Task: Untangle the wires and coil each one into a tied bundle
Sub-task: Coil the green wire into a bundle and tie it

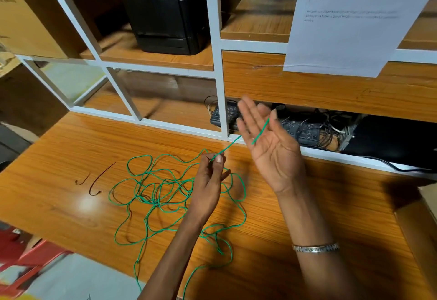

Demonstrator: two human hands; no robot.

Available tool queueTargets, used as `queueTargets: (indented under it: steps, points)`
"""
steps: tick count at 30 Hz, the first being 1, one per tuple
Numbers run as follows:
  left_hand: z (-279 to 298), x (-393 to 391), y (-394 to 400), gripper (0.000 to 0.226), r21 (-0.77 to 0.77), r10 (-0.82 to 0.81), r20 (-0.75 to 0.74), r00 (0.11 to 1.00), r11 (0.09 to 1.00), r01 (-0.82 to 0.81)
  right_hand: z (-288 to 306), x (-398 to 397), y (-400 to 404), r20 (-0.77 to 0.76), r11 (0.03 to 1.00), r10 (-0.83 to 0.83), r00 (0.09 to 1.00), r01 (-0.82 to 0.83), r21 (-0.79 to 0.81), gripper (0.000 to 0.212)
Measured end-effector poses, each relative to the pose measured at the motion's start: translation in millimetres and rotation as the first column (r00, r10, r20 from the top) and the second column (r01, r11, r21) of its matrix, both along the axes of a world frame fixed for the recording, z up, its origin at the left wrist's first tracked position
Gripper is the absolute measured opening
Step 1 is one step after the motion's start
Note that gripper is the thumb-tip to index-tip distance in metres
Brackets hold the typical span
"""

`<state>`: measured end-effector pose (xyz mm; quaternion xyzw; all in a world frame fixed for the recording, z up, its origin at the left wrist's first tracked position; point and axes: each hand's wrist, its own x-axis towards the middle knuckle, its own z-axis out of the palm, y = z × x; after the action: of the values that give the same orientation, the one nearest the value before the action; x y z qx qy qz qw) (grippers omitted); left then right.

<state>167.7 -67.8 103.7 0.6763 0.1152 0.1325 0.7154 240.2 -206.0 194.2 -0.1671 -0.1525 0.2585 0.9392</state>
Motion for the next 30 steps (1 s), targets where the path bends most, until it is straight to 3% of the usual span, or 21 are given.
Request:
queueTargets:
  steps: [3,4,6,8,9,11,14,16,19,22,25,28,30]
  points:
    - [0,2,-8,0.014,0.058,-0.036,0.016,0.999,0.998,0.035,-2,7,2,0.098,0.931,-0.28,0.955,0.295,-0.214,0.032]
    - [1,1,-11,0.017,0.093,-0.066,0.028,0.997,0.994,0.063,-3,8,2,0.183,0.85,-0.364,0.913,0.406,-0.335,0.03]
    - [7,-3,-18,0.019,0.153,-0.148,0.039,0.988,0.978,0.14,-11,9,3,0.465,0.553,-0.418,0.78,0.625,-0.551,0.027]
    - [13,-6,-23,0.015,0.232,-0.22,0.08,0.972,0.953,0.196,-25,10,3,0.71,0.191,-0.26,0.654,0.756,-0.626,0.027]
    - [16,-7,-24,0.013,0.284,-0.244,0.114,0.963,0.937,0.203,-33,9,2,0.756,0.068,-0.149,0.637,0.769,-0.635,0.027]
    - [20,-6,-22,0.012,0.397,-0.28,0.16,0.946,0.896,0.198,-40,5,-4,0.712,-0.051,0.034,0.701,0.713,-0.699,0.024]
    - [23,-2,-12,0.03,0.492,-0.269,0.153,0.951,0.855,0.163,-50,6,-17,0.544,-0.11,0.223,0.809,0.575,-0.81,0.024]
    - [24,2,-6,0.043,0.497,-0.271,0.183,0.945,0.855,0.149,-52,3,-23,0.402,-0.057,0.305,0.863,0.438,-0.897,0.025]
    - [25,8,1,0.04,0.482,-0.241,0.182,0.953,0.867,0.127,-47,-14,-18,0.217,0.164,0.26,0.941,0.179,-0.97,0.023]
    - [32,15,8,0.025,0.49,-0.224,0.192,0.955,0.865,0.105,-39,-30,-6,0.002,0.418,0.149,0.989,-0.061,-0.906,0.021]
    - [37,19,20,0.017,0.404,-0.227,0.215,0.95,0.906,0.125,-37,-34,6,-0.163,0.597,0.163,0.973,-0.229,-0.769,0.025]
    - [41,17,33,0.024,0.235,-0.231,0.216,0.949,0.955,0.179,-35,-36,15,-0.191,0.693,0.282,0.94,-0.337,-0.638,0.026]
    - [43,17,39,0.027,0.147,-0.206,0.204,0.957,0.973,0.178,-33,-37,18,-0.195,0.704,0.354,0.915,-0.397,-0.588,0.043]
